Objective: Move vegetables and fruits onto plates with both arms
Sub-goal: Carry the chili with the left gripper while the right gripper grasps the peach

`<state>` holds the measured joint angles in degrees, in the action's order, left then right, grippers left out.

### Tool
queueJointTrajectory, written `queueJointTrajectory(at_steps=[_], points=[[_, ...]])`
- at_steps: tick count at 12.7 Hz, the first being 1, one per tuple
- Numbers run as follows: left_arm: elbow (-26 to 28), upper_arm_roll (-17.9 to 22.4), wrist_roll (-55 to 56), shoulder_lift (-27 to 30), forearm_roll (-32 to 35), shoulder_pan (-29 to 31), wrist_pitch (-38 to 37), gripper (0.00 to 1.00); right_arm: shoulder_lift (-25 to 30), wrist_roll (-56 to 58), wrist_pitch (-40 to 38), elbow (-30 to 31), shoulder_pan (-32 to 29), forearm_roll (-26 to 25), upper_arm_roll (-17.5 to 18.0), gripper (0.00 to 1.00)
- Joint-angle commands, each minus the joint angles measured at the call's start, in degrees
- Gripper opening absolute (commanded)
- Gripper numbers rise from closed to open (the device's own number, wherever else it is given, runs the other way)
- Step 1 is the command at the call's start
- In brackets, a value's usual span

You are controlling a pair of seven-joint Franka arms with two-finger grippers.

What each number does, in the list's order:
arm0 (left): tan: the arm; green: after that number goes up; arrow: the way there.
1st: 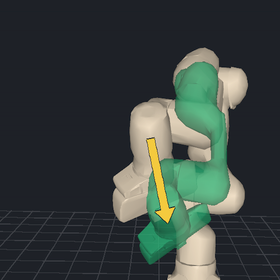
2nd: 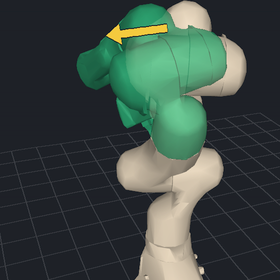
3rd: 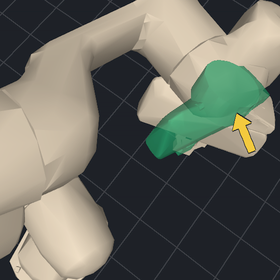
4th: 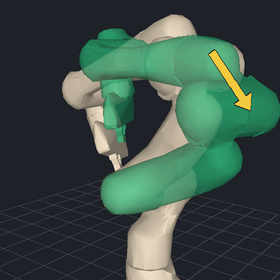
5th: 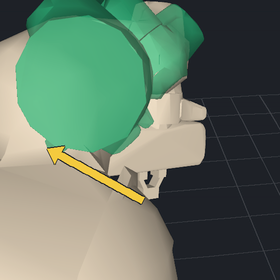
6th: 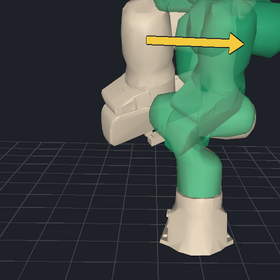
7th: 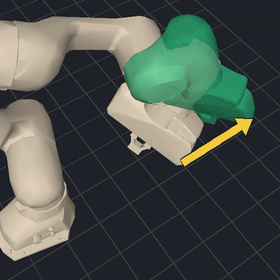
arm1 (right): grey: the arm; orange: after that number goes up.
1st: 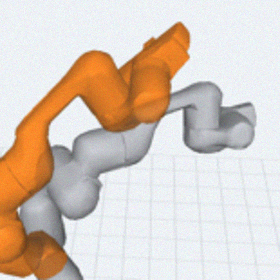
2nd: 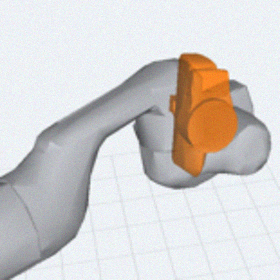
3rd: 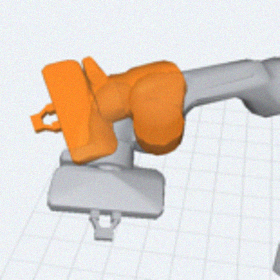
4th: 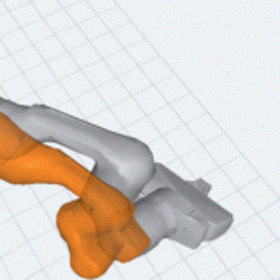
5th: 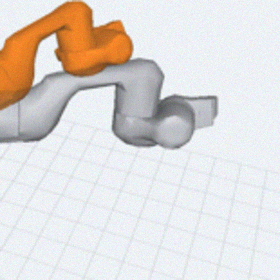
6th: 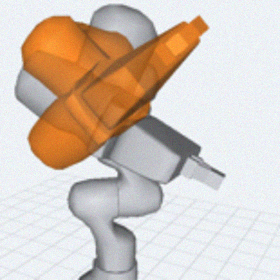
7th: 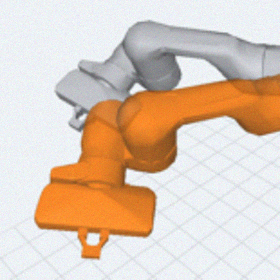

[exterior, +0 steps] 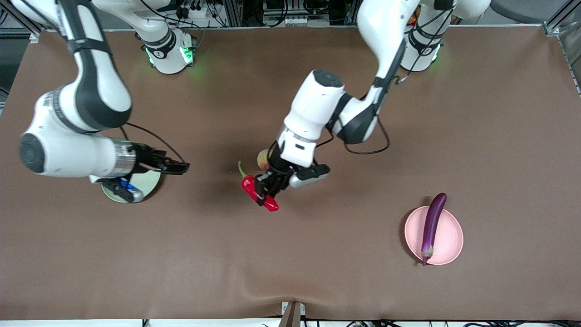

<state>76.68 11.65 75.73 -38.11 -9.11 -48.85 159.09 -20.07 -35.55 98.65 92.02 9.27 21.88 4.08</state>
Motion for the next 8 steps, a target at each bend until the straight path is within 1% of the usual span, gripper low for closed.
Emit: queueJointTrajectory(at_steps=[1, 2, 4, 5, 6, 8], points=[[2.51, -0.23, -0.06, 6.80, -0.12, 5.05, -6.40, 0.00, -1.64, -3.74, 3.54, -0.27, 6.44, 1.06, -0.65, 1.00], [2.43, -0.23, -0.67, 8.30, 0.15, 7.08, -9.82, 0.00, -1.81, -4.00, 6.78, 1.22, 9.42, 0.80, -0.65, 1.00], [2.51, -0.14, -3.21, 10.50, 0.15, 10.43, -13.70, 0.00, -2.95, -12.66, 13.90, 4.91, 14.00, 0.79, -0.65, 1.00], [2.51, -0.14, -5.92, 11.47, 0.24, 12.27, -16.68, 0.00, -4.35, -16.53, 16.02, 5.19, 16.02, 0.79, -0.65, 1.00], [2.51, -0.23, -10.13, 12.26, 0.15, 14.29, -20.45, 0.00, -5.32, -19.79, 17.35, 5.19, 18.57, 0.53, -0.74, 1.00], [2.60, -0.31, -20.22, 12.89, 0.15, 18.42, -26.27, 0.00, -6.56, -22.72, 18.15, 6.23, 21.40, -0.52, -0.91, 1.00]])
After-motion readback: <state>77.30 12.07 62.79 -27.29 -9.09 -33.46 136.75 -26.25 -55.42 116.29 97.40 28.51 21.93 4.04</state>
